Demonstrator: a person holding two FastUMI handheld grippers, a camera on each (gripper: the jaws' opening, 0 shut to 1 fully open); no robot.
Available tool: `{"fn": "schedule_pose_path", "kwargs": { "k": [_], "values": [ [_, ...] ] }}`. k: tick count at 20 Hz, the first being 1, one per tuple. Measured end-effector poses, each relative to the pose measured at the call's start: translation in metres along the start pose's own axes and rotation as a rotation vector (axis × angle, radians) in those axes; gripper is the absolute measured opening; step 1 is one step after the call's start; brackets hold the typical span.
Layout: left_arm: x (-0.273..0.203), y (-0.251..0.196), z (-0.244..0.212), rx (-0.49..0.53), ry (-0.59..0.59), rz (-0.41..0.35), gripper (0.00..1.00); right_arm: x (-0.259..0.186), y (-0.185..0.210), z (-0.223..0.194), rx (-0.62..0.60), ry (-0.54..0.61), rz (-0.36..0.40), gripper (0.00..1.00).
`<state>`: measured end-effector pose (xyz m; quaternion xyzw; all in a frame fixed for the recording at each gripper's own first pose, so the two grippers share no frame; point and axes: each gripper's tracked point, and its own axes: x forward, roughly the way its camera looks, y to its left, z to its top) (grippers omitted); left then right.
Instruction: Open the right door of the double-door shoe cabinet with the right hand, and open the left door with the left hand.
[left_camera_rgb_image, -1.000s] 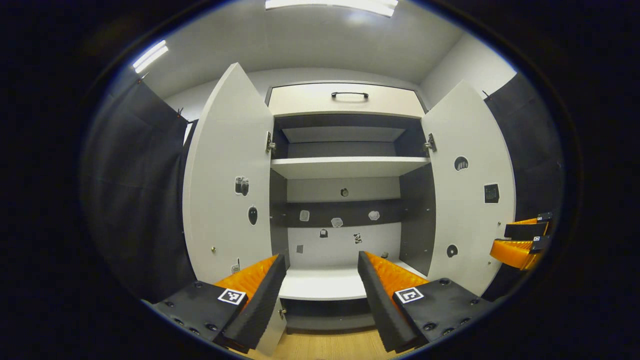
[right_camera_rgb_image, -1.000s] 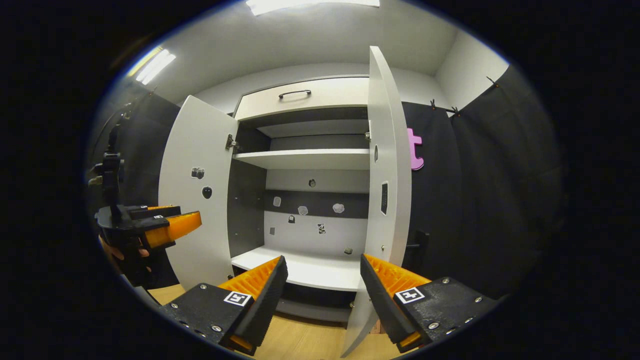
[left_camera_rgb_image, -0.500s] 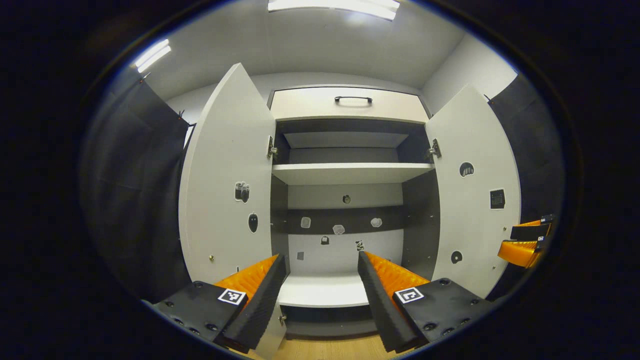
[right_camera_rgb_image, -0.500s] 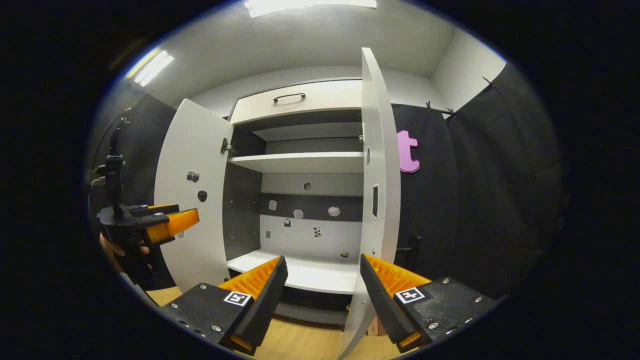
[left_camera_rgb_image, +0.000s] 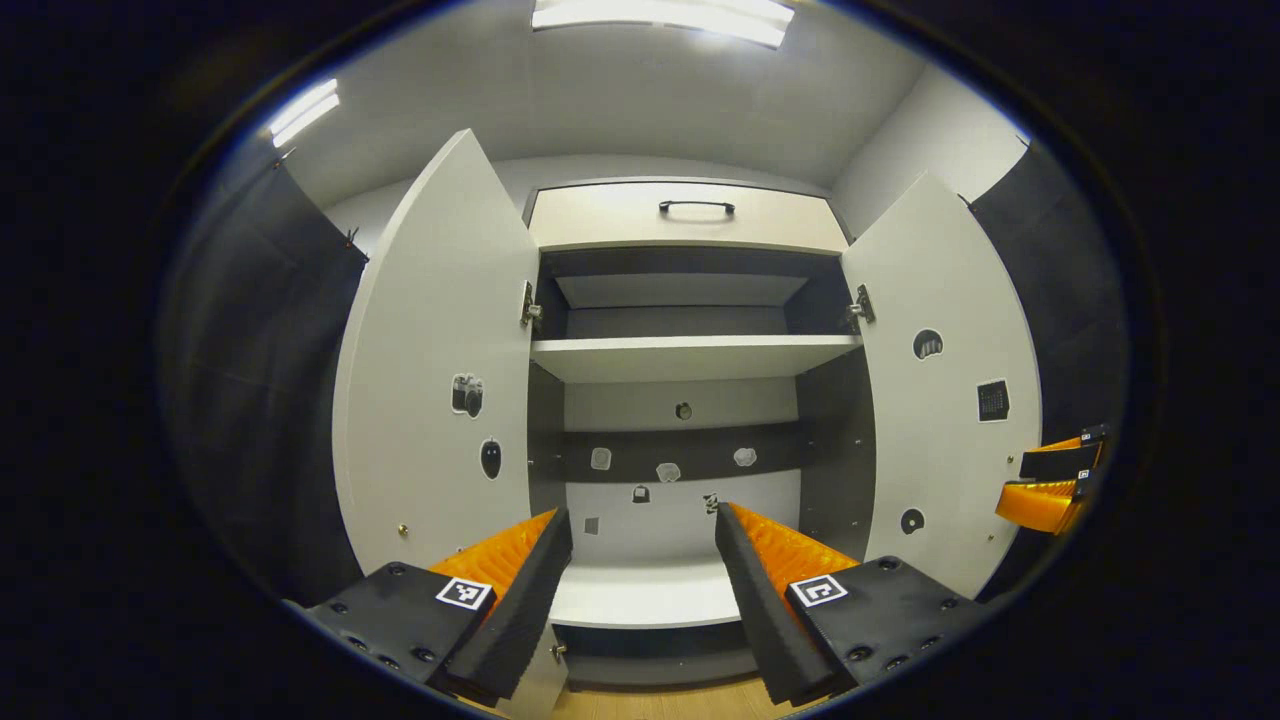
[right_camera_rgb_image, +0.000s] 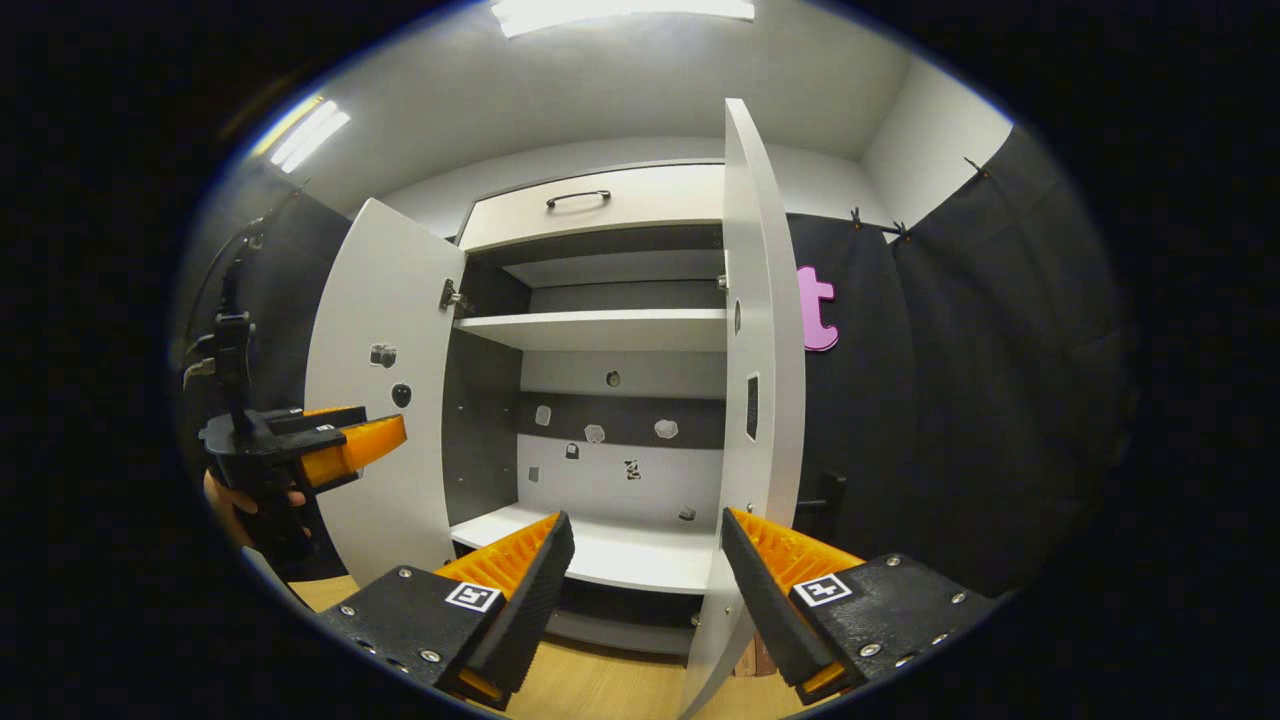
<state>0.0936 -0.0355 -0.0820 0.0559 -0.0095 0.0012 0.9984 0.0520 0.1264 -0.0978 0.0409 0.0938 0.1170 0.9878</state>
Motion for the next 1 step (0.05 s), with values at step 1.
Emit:
{"fn": "schedule_pose_path", "kwargs": {
  "k": [1],
  "values": [
    [0.0012, -0.0021, 0.0, -0.001, -0.003, -0.008, 0.93, -0.0015, -0.0003, -0.0006, 0.0, 0.003, -0.004, 0.91]
  ]
}}
